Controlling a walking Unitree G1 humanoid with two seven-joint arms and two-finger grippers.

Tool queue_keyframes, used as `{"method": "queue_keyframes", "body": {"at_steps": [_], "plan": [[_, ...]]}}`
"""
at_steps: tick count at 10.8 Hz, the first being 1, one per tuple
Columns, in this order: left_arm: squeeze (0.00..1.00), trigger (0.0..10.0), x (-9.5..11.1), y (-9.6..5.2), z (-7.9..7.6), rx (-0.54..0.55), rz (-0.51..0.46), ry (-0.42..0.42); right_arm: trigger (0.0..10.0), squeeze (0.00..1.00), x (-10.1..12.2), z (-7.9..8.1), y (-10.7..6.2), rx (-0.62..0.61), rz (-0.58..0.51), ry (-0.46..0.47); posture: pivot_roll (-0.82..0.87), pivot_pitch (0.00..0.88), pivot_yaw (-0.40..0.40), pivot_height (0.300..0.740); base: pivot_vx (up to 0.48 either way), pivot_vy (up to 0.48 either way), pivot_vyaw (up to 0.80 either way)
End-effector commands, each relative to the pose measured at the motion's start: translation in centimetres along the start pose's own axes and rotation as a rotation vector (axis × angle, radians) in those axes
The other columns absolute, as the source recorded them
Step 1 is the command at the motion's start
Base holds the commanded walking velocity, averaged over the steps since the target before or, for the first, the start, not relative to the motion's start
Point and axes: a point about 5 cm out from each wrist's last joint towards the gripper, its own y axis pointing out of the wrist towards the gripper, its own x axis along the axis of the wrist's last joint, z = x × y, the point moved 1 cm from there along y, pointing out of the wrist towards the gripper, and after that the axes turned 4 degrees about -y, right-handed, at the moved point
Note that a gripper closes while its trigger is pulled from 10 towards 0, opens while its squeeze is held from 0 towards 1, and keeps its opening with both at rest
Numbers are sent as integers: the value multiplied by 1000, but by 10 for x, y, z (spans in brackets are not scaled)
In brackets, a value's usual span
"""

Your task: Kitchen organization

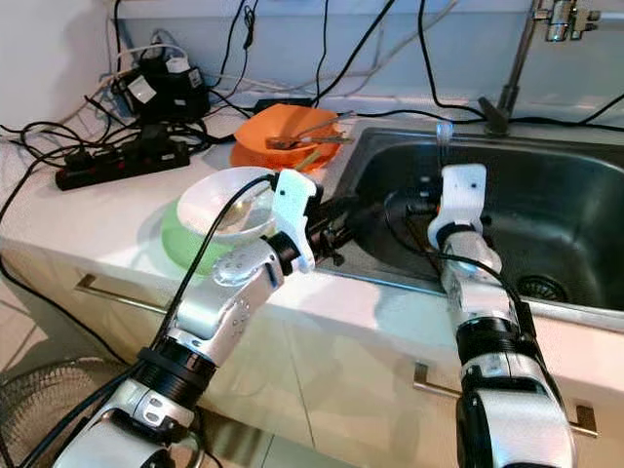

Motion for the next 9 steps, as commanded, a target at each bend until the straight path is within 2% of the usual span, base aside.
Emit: {"method": "queue_keyframes", "body": {"at_steps": [1, 5, 9], "plan": [[0, 10000, -4, -3, 5, 23, 30, 12, 10000, 0, 8, -3, 3, -20, -29, -10, 52, 0, 138, 740, 0, 0, 0], [0, 10000, -26, -8, 3, -9, 167, 40, 10000, 0, -7, -14, 3, -79, 39, -32, 58, 0, 138, 740, 0, 0, 0], [0, 10000, -32, -10, 1, -22, 215, 47, 10000, 0, -21, -11, 0, -84, 98, -41, 61, 0, 139, 740, 0, 0, 0]]}}
